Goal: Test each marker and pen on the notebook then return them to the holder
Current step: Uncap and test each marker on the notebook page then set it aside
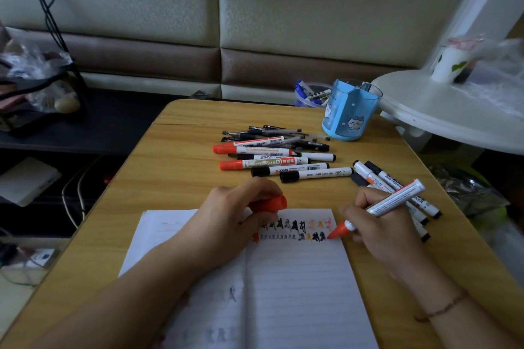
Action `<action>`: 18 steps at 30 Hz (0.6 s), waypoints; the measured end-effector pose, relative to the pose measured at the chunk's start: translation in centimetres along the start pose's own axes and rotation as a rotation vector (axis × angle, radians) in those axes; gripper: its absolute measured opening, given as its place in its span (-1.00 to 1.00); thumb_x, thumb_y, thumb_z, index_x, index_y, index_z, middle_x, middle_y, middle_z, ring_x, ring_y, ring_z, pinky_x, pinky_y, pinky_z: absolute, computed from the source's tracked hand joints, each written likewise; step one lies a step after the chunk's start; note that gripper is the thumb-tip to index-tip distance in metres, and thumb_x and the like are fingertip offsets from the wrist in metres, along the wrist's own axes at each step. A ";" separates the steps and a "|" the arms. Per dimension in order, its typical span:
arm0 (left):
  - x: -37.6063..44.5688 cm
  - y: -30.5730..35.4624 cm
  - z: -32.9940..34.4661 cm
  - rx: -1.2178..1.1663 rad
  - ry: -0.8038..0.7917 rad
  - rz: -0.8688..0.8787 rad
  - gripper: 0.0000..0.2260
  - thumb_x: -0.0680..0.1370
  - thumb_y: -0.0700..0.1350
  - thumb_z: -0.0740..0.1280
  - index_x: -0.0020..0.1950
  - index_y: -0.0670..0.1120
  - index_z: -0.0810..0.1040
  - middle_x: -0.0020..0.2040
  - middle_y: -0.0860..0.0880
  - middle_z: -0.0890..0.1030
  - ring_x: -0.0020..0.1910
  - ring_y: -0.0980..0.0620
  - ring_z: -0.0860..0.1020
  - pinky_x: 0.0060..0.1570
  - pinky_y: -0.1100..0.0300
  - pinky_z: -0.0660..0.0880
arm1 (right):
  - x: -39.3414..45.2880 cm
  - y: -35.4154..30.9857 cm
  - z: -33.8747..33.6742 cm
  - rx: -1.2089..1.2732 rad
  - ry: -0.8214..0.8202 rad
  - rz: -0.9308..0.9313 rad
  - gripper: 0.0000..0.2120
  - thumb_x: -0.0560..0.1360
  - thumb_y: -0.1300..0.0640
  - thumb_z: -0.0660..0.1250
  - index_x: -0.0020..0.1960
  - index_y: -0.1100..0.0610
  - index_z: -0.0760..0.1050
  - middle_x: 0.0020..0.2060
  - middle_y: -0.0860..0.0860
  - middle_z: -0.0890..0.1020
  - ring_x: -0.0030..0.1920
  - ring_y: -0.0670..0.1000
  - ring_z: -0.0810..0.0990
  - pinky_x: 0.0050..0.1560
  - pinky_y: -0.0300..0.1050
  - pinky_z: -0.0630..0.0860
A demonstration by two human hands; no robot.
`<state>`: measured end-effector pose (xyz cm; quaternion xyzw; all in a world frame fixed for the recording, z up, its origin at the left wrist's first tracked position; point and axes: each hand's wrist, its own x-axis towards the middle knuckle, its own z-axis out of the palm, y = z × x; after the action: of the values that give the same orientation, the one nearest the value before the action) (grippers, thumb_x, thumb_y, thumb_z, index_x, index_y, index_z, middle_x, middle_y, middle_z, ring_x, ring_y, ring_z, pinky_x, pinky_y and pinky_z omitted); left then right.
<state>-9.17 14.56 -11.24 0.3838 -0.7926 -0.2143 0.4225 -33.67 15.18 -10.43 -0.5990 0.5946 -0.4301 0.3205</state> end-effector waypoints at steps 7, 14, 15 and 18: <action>0.1 0.1 -0.1 0.066 -0.042 0.047 -0.75 0.47 -0.25 0.46 0.11 -0.06 0.56 -0.09 0.21 0.61 -0.19 0.44 0.51 -0.19 0.55 0.37 | 0.1 -0.1 0.1 0.028 0.008 0.018 -0.59 0.47 0.30 0.35 -0.47 0.06 0.32 -0.56 -0.02 0.41 -0.50 -0.10 0.41 -0.45 -0.13 0.37; 0.0 -0.1 -0.1 0.053 -0.075 0.041 -0.80 0.51 -0.21 0.41 0.12 -0.07 0.58 -0.04 0.10 0.64 -0.24 0.42 0.49 -0.22 0.48 0.39 | 0.2 -0.4 0.0 0.067 -0.018 0.077 -0.65 0.49 0.28 0.34 -0.42 0.14 0.32 -0.56 -0.03 0.42 -0.52 -0.14 0.41 -0.48 -0.19 0.38; 0.0 -0.1 -0.1 0.061 -0.076 0.040 -0.80 0.51 -0.19 0.40 0.12 -0.07 0.58 -0.04 0.09 0.64 -0.24 0.41 0.49 -0.22 0.47 0.39 | 0.3 -0.3 -0.1 0.065 -0.024 0.077 -0.64 0.50 0.28 0.34 -0.42 0.13 0.32 -0.56 -0.04 0.41 -0.52 -0.15 0.40 -0.48 -0.18 0.36; 0.1 -0.1 -0.1 0.097 -0.078 0.047 -0.78 0.50 -0.15 0.40 0.14 -0.04 0.58 -0.04 0.08 0.63 -0.20 0.38 0.48 -0.20 0.49 0.38 | 0.3 -0.5 -0.1 0.100 -0.065 0.095 -0.63 0.47 0.30 0.36 -0.45 0.09 0.35 -0.54 0.00 0.44 -0.44 -0.01 0.44 -0.40 -0.10 0.40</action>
<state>-9.07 14.44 -11.23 0.3765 -0.8267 -0.1807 0.3769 -33.55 14.99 -9.86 -0.5670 0.5895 -0.4239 0.3890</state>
